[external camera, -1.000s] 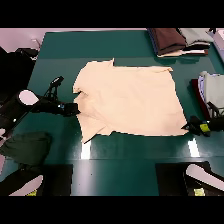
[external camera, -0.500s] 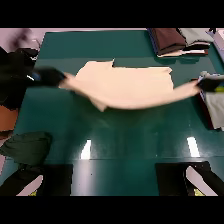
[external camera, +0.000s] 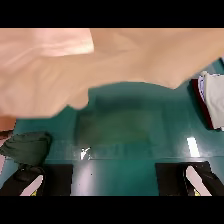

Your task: Fold the shirts.

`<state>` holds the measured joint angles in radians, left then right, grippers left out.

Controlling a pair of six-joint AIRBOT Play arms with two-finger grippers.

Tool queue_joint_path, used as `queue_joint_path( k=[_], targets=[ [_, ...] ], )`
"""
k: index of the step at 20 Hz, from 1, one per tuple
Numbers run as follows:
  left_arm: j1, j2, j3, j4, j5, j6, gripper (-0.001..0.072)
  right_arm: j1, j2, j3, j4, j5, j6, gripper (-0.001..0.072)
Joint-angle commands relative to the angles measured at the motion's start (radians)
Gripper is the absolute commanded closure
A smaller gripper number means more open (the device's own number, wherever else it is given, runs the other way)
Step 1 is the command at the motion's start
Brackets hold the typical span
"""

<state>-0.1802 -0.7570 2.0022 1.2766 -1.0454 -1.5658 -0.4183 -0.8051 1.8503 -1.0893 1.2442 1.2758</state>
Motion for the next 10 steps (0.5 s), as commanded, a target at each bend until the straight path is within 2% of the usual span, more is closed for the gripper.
queue_joint_path(
  k=[1, 5, 10],
  targets=[
    [0.0, -0.022, 0.068, 0.163, -0.11, -0.069, 0.0688, -0.019, -0.06, 0.161, -0.003, 0.123, 0.035, 0.0701],
    [0.0, -0.136, -0.085, 0.236, -0.228, -0.076, 0.0686, 0.064, -0.189, 0.142, -0.014, 0.19, 0.067, 0.0701],
    [0.0, -0.371, -0.391, 0.217, -0.162, -0.079, 0.0685, 0.19, -0.399, -0.108, -0.146, 0.213, 0.093, 0.0701]
  ],
)
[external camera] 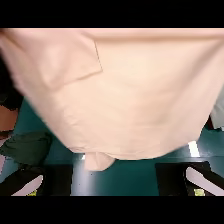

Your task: Fold the shirts.

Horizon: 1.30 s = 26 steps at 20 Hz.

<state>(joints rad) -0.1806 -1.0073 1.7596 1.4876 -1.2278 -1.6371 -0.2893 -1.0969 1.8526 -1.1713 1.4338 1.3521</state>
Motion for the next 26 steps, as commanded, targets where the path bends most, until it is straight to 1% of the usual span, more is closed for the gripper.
queue_joint_path(
  k=[1, 3, 5, 8, 10, 11, 13, 14, 16, 18, 20, 24, 25, 26],
  targets=[
    [0.001, -0.174, -0.198, -0.007, 0.052, -0.007, 0.0686, 0.08, -0.161, -0.164, -0.081, 0.022, 0.016, 0.0701],
    [0.001, -0.3, -0.259, -0.015, 0.123, -0.008, 0.0686, 0.104, -0.272, -0.247, -0.095, -0.021, 0.016, 0.0701],
    [0.001, -0.431, -0.251, -0.014, 0.18, -0.008, 0.0686, 0.107, -0.384, -0.282, -0.085, -0.097, 0.016, 0.0701],
    [0.014, -0.564, -0.18, -0.025, 0.247, 0.0, 0.0686, 0.107, -0.533, -0.199, -0.021, -0.143, 0.016, 0.0701],
    [0.056, -0.592, -0.132, -0.086, 0.249, 0.0, 0.0686, 0.107, -0.593, -0.102, 0.002, -0.138, 0.016, 0.0701],
    [0.082, -0.59, -0.118, -0.134, 0.239, 0.003, 0.0686, 0.107, -0.605, -0.059, -0.001, -0.129, 0.006, 0.0701],
    [0.128, -0.588, -0.1, -0.27, 0.171, 0.1, 0.0686, 0.106, -0.608, -0.01, -0.015, -0.11, -0.026, 0.0701],
    [0.14, -0.588, -0.102, -0.32, 0.116, 0.152, 0.0685, 0.1, -0.608, 0.001, -0.019, -0.075, -0.027, 0.0701],
    [0.14, -0.588, -0.122, -0.314, 0.0, 0.18, 0.0686, 0.09, -0.605, -0.019, -0.037, 0.008, -0.032, 0.0701],
    [0.14, -0.588, -0.17, -0.312, -0.063, 0.179, 0.0686, 0.076, -0.587, -0.095, -0.037, 0.026, -0.037, 0.0701],
    [0.14, -0.588, -0.245, -0.312, -0.065, 0.179, 0.0686, 0.071, -0.553, -0.21, -0.037, -0.017, -0.037, 0.0701],
    [0.135, -0.588, -0.397, -0.34, 0.0, 0.177, 0.0676, 0.082, -0.508, -0.386, -0.026, -0.125, -0.036, 0.0695],
    [0.135, -0.588, -0.416, -0.339, 0.007, 0.172, 0.034, 0.087, -0.509, -0.402, -0.025, -0.126, -0.035, 0.057],
    [0.135, -0.588, -0.418, -0.335, 0.007, 0.156, 0.0081, 0.094, -0.509, -0.408, -0.025, -0.126, -0.035, 0.0314]
  ],
)
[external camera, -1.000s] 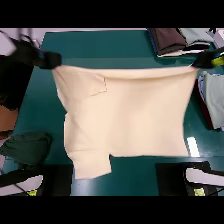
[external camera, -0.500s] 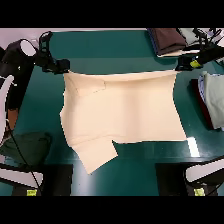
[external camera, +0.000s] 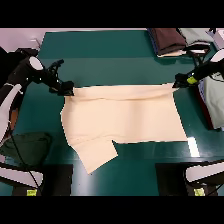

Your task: Fold the shirts.

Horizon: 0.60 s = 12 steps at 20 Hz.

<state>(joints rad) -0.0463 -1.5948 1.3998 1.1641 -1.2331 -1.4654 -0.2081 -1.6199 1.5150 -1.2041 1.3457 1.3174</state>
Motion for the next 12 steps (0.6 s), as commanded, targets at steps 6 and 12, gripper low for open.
queue_joint_path(
  k=[6, 12],
  targets=[
    [-0.029, 0.221, -0.124, 0.108, -0.085, -0.077, 0.0155, 0.011, 0.14, -0.067, 0.006, 0.027, 0.001, 0.0281],
    [-0.203, 0.627, -0.639, 0.088, -0.077, -0.225, 0.0154, 0.013, 0.417, -0.296, 0.008, -0.026, 0.001, 0.0281]
  ],
)
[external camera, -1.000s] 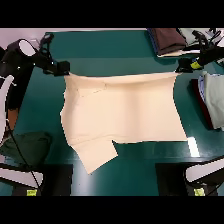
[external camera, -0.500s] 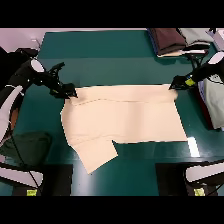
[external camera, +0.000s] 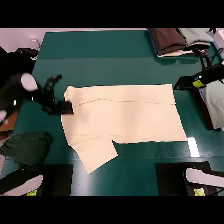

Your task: Fold the shirts.

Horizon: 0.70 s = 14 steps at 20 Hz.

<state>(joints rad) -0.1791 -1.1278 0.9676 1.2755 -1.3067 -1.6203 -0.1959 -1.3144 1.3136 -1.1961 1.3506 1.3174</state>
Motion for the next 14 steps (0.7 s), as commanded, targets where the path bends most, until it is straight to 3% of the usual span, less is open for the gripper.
queue_joint_path(
  k=[1, 6, 9, 12, 14],
  targets=[
    [-0.097, 0.208, -0.277, -0.05, -0.008, -0.1, 0.0154, -0.002, 0.142, -0.125, 0.0, -0.042, 0.001, 0.0281],
    [-0.197, 0.294, -0.429, -0.11, 0.0, -0.186, 0.0154, -0.001, 0.219, -0.185, 0.0, -0.061, 0.001, 0.0282],
    [-0.277, 0.293, -0.459, -0.175, 0.137, -0.203, 0.0154, -0.001, 0.229, -0.185, 0.0, -0.059, 0.001, 0.0281],
    [-0.353, 0.293, -0.499, -0.185, 0.296, -0.28, 0.0155, -0.001, 0.227, -0.185, 0.0, -0.057, 0.001, 0.0281],
    [-0.381, 0.293, -0.512, -0.182, 0.277, -0.299, 0.0155, -0.001, 0.228, -0.185, 0.0, -0.056, 0.001, 0.0281]
  ],
)
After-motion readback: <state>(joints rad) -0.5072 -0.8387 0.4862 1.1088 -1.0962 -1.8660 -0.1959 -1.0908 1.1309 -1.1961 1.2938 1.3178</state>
